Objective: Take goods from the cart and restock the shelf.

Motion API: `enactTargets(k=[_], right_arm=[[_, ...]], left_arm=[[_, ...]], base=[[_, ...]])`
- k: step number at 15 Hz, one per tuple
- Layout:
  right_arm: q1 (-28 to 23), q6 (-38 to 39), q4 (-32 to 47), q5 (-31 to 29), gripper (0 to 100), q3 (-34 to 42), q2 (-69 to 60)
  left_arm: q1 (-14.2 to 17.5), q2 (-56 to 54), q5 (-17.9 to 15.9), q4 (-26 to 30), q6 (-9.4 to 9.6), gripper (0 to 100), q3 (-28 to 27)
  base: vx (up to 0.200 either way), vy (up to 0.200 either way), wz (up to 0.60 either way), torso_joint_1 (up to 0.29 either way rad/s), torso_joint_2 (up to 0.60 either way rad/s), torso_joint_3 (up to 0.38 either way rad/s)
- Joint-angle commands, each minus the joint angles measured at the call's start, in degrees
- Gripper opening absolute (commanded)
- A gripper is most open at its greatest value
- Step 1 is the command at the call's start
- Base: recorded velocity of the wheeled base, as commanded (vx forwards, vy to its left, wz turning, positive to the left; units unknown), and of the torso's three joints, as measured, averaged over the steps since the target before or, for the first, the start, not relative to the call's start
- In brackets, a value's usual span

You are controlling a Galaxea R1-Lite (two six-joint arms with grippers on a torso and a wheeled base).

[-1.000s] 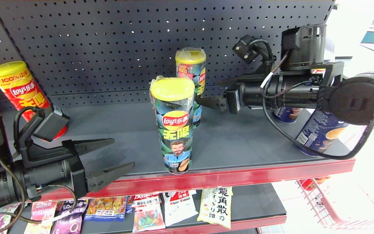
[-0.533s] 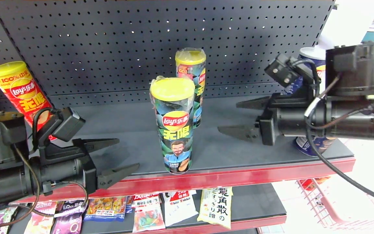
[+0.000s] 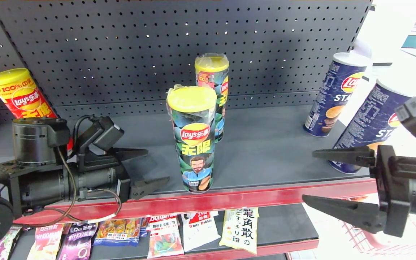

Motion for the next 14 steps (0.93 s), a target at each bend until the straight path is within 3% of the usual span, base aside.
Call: enactTargets(k=[1,4,14], right_arm=[[-2.86,1.42,-0.08,-0.08,100,0.94,-4.58],[-5.85,2.12,-0.08,-0.08,100,1.12,-5.55],[-6.2,3.09,0.01,-0.08,100,1.56,-6.6]], left_arm=[[-0.96,2.63,0.1,-0.14,-0.01,100,-0.74],[-0.96,4.39,0.1,-0.14,-0.01,100,-2.59],[-2.37,8.08,0.1,-0.23,-0.01,100,-6.19]], base=[[0.0,0.0,0.0,0.0,0.0,0.0],[0.0,0.0,0.0,0.0,0.0,0.0],[0.0,0.0,0.0,0.0,0.0,0.0]])
